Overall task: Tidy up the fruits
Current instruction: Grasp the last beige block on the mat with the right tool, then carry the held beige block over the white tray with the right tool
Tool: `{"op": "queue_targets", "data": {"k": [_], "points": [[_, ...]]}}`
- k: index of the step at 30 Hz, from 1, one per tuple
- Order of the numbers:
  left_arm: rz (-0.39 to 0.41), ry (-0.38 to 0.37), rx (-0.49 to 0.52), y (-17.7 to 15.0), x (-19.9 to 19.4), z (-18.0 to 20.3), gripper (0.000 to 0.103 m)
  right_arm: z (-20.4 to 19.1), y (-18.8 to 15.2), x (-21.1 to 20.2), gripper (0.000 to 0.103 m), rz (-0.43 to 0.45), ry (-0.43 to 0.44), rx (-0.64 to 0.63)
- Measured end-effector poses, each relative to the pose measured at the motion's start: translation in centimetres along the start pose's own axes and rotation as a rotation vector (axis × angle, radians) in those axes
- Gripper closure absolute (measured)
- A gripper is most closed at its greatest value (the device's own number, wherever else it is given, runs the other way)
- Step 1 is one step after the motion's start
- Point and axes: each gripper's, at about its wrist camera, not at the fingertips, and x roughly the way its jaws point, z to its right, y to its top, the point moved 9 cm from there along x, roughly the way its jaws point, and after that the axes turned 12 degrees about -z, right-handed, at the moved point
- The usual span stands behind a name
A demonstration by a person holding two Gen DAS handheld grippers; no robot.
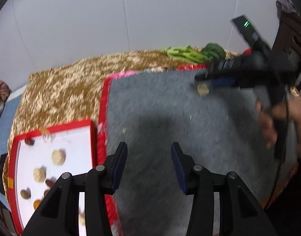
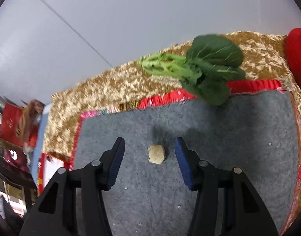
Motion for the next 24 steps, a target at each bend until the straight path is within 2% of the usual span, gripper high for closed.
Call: {"op": "queue_targets", "data": {"k": [3, 5, 7, 9, 11, 12, 14, 17, 20, 22, 24], "points": [[0.015, 0.011, 0.013, 0.3, 0.4, 0.4, 0.055, -0.2, -0.6, 1.4, 0.049, -0.030, -0.106, -0.045], [-0.002, 0.006, 0.010, 0.0, 0.8, 0.4, 0.055, 0.0, -0.9, 2.6, 0.056, -0.044, -0.178, -0.067], [-0.010, 0.009, 0.001, -0.3, 0.9, 0.2, 0.055, 0.3, -1.2, 3.5, 0.071, -0.039, -0.272, -0.086], [0.007, 0.031, -0.010, -0.3, 0.4, -0.5, 0.055, -0.3, -1.5, 3.7, 0.075, -0.019, -0.349, -0.129], [0.030, 0.055, -0.040, -0.2, -0.1, -1.6, 0.055, -1.3, -1.8, 3.5, 0.078, -0.009, -0.368, -0.153], [0.039, 0.062, -0.060, -0.2, -0.4, -2.3, 0.055, -2.1, -2.1, 3.5, 0.078, -0.009, -0.343, -0.162], [0.067, 0.102, -0.110, -0.3, -1.5, -4.3, 0.055, -3.5, -2.7, 3.6, 0.078, -0.045, -0.237, -0.161], [0.129, 0.178, -0.196, -0.4, -3.4, -7.8, 0.055, -7.1, -4.0, 2.8, 0.078, -0.057, -0.019, -0.188], [0.199, 0.282, -0.339, -1.6, -6.0, -12.8, 0.055, -11.1, -5.4, 1.8, 0.078, -0.040, 0.074, -0.272], [0.224, 0.361, -0.458, -3.2, -7.6, -16.4, 0.055, -14.6, -7.3, 1.3, 0.078, -0.056, 0.225, -0.314], [0.225, 0.365, -0.553, -4.5, -8.0, -18.8, 0.055, -18.0, -9.4, 1.3, 0.078, -0.067, 0.303, -0.379]]}}
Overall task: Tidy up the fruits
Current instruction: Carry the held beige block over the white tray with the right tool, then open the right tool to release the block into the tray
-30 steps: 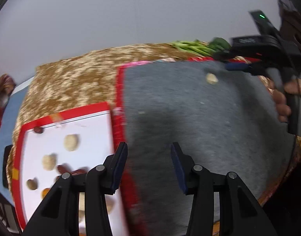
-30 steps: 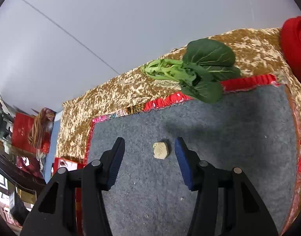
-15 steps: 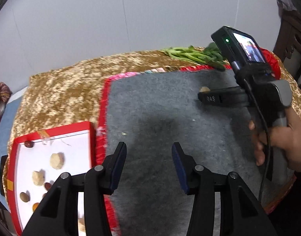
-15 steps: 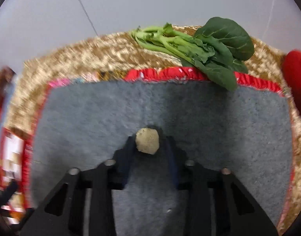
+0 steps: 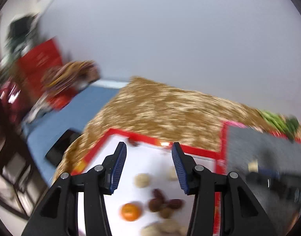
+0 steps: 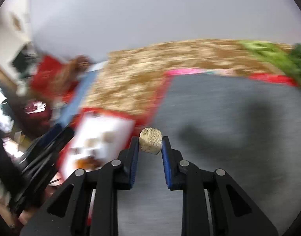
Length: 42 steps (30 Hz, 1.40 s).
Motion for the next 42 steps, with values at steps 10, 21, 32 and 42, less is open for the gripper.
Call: {"op": "queue_targets", "data": {"k": [10, 21, 32, 42], "points": [[-0.033, 0.062, -0.087, -0.2, 1.2, -4.2, 0.044, -7.6, -3.4, 6.1, 0.078, -0.078, 0.001, -0.196], [0.054, 0.221, -0.066, 0.6, -0.6, -5.9, 0.016, -9.7, -5.8, 8.7, 0.063, -0.140, -0.030, -0.273], [0.122, 0.188, -0.021, -0.6, -4.3, -4.2, 0.000, -8.8, -5.2, 0.3, 0.049, 0.081, -0.319, -0.335], [0.091, 0.113, -0.024, -2.4, -6.2, -4.1, 0.000, -10.4, -6.1, -5.1, 0.036, 0.213, -0.410, -0.393]]}}
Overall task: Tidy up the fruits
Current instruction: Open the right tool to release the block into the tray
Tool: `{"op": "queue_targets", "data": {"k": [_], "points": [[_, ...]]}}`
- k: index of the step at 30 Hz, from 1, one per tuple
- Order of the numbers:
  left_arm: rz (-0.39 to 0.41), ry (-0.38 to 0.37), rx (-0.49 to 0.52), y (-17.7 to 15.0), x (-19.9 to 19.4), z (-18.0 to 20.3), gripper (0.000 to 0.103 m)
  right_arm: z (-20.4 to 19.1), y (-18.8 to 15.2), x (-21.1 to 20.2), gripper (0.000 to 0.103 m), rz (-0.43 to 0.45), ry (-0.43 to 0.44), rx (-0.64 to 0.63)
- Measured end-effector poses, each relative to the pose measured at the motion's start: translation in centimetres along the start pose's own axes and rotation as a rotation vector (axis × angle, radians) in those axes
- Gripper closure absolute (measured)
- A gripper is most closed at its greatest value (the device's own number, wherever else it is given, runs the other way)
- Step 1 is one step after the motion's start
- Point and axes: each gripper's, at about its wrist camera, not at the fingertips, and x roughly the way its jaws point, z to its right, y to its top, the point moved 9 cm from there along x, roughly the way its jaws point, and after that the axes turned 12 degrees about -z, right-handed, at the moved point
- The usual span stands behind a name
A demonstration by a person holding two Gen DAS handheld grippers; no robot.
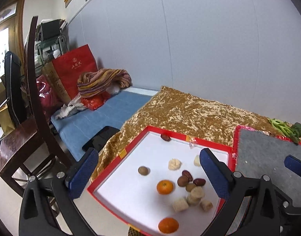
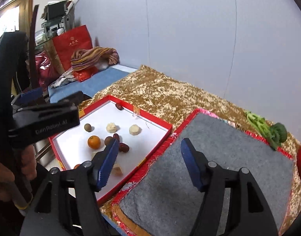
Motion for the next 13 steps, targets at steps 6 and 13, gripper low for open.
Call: {"op": "queue_targets", "data": {"k": [6, 13], "points": [[-0.008, 0.007, -0.008, -0.6, -0.5, -0.9, 0.000, -1.4, -0.2, -0.1, 0.036, 0.000, 0.013, -0.027], [-0.008, -0.008, -0.029, -0.5, -0.3, -1.2, 0.000, -1.8, -0.3, 0.4, 0.036, -0.001, 0.000, -0.042]]}}
